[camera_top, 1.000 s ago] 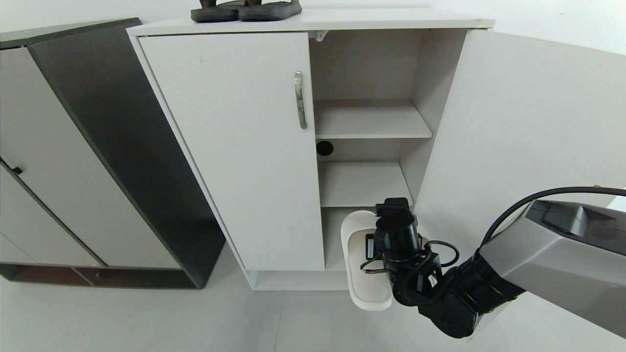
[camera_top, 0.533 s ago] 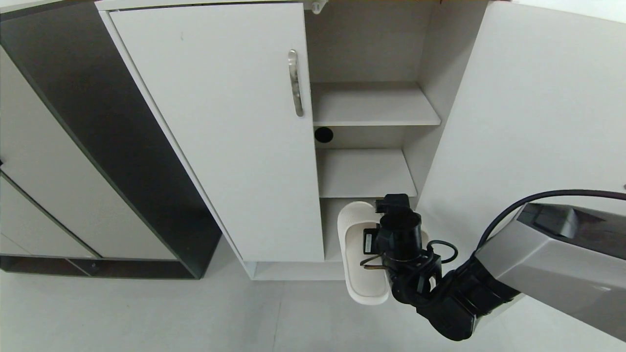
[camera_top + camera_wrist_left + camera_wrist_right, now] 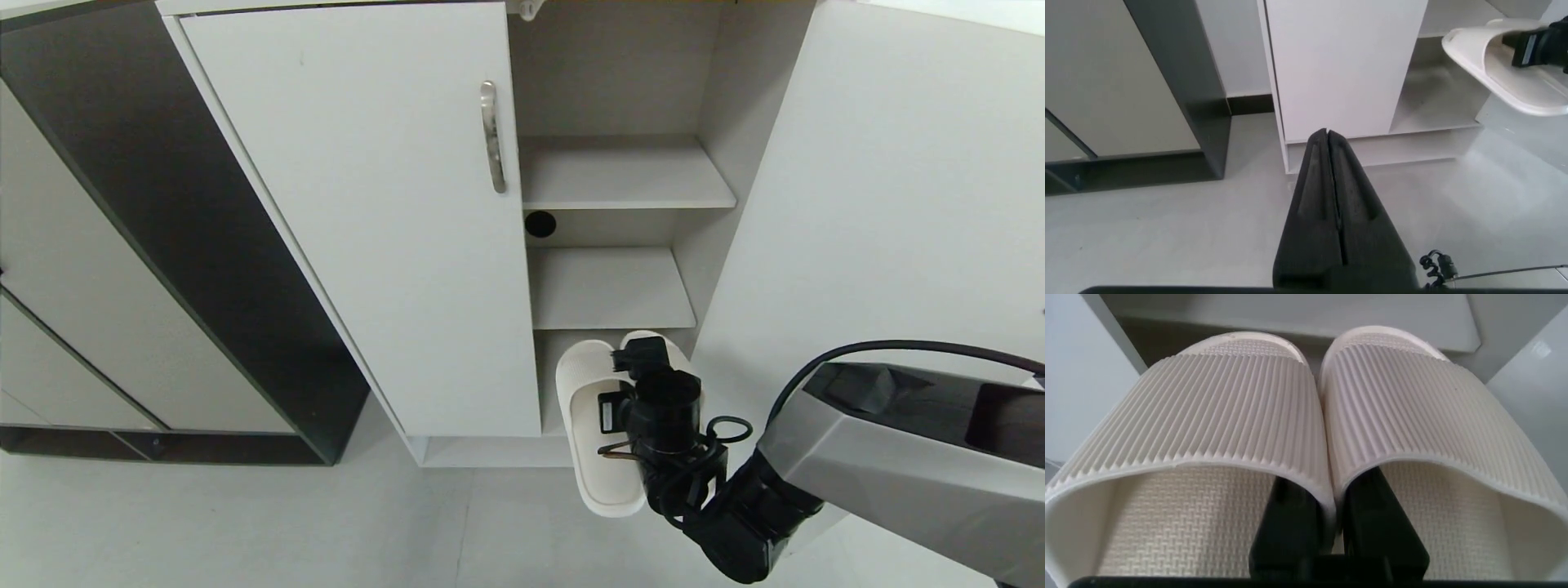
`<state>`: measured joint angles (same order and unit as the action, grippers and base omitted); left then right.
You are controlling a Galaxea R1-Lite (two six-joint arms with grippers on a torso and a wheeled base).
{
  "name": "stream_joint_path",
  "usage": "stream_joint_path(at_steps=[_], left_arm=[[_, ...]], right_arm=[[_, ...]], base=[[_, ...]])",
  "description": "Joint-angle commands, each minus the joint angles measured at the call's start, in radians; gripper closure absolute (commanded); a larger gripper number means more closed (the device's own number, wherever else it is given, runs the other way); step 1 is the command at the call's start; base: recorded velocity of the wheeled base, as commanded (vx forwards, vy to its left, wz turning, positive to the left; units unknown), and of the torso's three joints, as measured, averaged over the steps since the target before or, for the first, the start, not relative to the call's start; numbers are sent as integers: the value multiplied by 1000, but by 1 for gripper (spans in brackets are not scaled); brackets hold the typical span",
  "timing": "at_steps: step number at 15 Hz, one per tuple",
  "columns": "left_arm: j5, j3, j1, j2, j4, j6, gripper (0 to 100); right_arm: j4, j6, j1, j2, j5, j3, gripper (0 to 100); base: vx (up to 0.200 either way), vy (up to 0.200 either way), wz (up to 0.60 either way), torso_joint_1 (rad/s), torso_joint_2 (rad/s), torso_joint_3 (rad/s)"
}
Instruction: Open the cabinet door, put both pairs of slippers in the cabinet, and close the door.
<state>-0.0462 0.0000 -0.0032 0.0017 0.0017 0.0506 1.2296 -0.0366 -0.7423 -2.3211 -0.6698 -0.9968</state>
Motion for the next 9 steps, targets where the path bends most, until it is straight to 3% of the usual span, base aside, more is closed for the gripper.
stream_joint_path(at_steps=[1,3,9], left_arm=[[0,0,0,1,0,0,100],[0,0,0,1,0,0,100],[0,0,0,1,0,-3,100]], right_arm=[[4,0,4,-15,-2,-2,100],[4,0,6,-15,-2,-2,100],[50,9,6,0,-33,-11,100]], base=[[0,0,0,0,0,0],[0,0,0,0,0,0],[200,0,0,0,3,1]])
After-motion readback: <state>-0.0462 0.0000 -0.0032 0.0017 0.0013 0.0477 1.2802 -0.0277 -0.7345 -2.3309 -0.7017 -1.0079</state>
